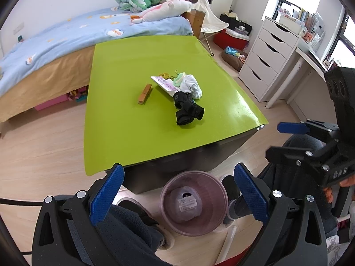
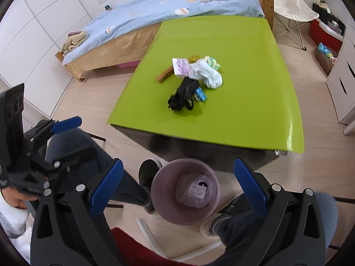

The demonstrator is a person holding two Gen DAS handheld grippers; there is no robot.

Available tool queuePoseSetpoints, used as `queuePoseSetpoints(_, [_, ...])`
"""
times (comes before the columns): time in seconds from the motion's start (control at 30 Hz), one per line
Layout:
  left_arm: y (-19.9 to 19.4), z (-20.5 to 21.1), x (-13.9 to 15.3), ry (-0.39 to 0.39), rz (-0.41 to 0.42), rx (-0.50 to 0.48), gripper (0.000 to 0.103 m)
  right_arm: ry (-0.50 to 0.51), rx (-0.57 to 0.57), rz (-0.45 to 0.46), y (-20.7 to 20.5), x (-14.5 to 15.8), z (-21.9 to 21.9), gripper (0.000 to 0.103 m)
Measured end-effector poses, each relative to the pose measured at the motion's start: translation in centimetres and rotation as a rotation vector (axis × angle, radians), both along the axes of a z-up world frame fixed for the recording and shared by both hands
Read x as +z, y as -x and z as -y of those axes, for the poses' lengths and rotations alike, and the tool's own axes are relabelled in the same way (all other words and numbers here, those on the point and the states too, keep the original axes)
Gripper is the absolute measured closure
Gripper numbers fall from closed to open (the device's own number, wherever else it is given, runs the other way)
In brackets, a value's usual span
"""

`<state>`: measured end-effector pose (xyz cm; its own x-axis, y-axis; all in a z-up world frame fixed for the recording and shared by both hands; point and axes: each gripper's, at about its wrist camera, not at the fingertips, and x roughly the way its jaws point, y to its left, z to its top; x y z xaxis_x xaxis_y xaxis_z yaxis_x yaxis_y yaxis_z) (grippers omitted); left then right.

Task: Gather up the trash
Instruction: 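Move the right gripper to the black socks and grasp them, then lift the black socks with the right gripper while the left gripper grasps the wooden clothespin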

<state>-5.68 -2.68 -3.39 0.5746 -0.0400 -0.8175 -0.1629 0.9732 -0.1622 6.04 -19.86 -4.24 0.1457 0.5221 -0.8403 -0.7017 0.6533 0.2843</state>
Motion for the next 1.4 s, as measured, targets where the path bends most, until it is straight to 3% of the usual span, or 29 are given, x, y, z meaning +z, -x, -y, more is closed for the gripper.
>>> queuePoseSetpoints(0.3, [-0.7,-0.8,0.5,-0.004,0.015,0.008,0.008,0.000,0.014,-0.014,-3.6,-0.7,-4.1,0.005])
queuePoseSetpoints(0.7, [-0.6,-2.2,0.4,-0.003,0.012,0.034,0.008,-0.002,0.001,-0.122,-7.6,-5.2,-8.0,0.006])
queuePoseSetpoints(0.83, [-0.7,-2.5,0.4,-0.001,0.012,0.044,0.008,0.024,0.011,-0.108,-8.1,-5.8,-9.1,0.029])
queuePoseSetpoints(0.9, [-0.7,-2.7,0.3,0.002,0.010,0.048,0.008,0.025,0.011,-0.107,-8.4,-6.0,-9.4,0.035])
queuePoseSetpoints(1.23, [-1.0,-3.3,0.0,0.009,0.002,0.058,0.008,0.048,0.023,-0.104,-8.7,-6.9,-10.3,0.086])
queuePoseSetpoints(1.4, [-1.3,-3.4,0.0,0.010,0.000,0.057,0.008,0.030,0.028,-0.088,-8.6,-6.5,-10.2,0.092])
